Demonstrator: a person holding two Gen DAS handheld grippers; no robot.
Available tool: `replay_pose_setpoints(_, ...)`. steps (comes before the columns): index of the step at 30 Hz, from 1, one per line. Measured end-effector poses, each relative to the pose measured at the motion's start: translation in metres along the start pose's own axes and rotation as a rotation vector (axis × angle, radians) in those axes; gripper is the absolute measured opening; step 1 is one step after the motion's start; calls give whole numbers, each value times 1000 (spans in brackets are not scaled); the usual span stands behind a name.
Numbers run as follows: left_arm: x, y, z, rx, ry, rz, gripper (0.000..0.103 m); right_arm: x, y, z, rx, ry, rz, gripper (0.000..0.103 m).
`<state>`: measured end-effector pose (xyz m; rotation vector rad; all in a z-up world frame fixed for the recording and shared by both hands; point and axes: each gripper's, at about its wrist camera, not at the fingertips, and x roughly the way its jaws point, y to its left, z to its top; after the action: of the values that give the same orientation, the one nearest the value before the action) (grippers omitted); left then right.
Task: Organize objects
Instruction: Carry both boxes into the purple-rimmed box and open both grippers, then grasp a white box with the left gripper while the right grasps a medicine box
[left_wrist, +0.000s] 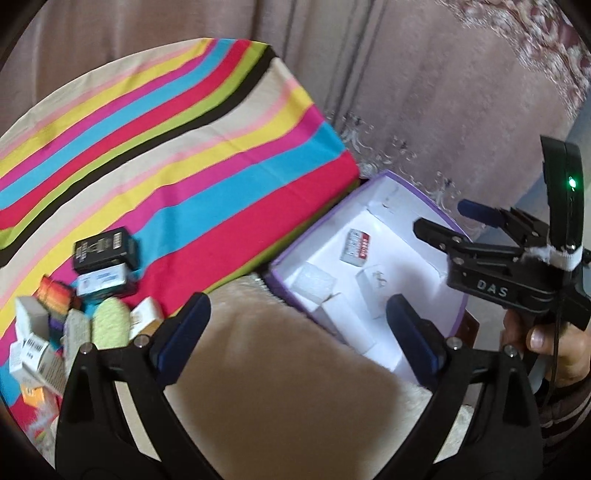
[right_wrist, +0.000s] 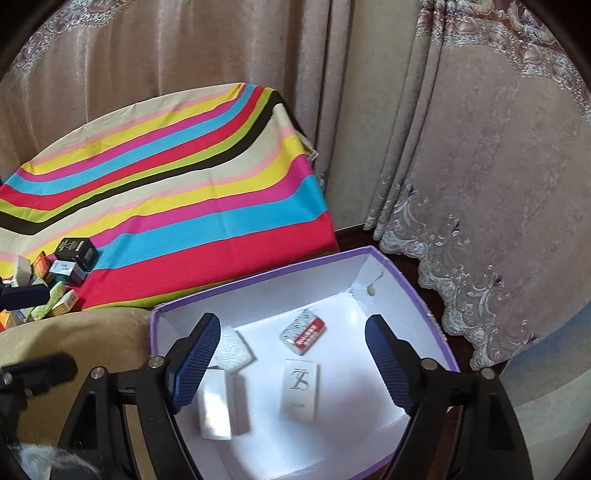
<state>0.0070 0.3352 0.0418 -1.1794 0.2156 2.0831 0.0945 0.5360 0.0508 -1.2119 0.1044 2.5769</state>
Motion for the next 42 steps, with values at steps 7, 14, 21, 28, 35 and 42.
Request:
replay_pose_setpoints(7,-21,38,-10,-92,-45,97,97,0,30,4,-53,3,57,83)
replay_pose_setpoints(14,-28,55,-19,-122,-55,135,97,-3,66,4,-107,11,108,83)
replay_pose_setpoints(21,-48,83,-27,-180,-92,154,97,-4,103,8,-146,28,196,83)
replay_pose_setpoints(28,-88,158,-62,-337,-129,239,97,-4,147,10,-224,49,277,83)
replay_pose_setpoints(35,-121,225,-102,-472,-146,337,83,1,185,15,-267,69,342,83)
replay_pose_setpoints(42,-108,254,-119,-478,-55,392,75,9,211,22,-308,87,370,84)
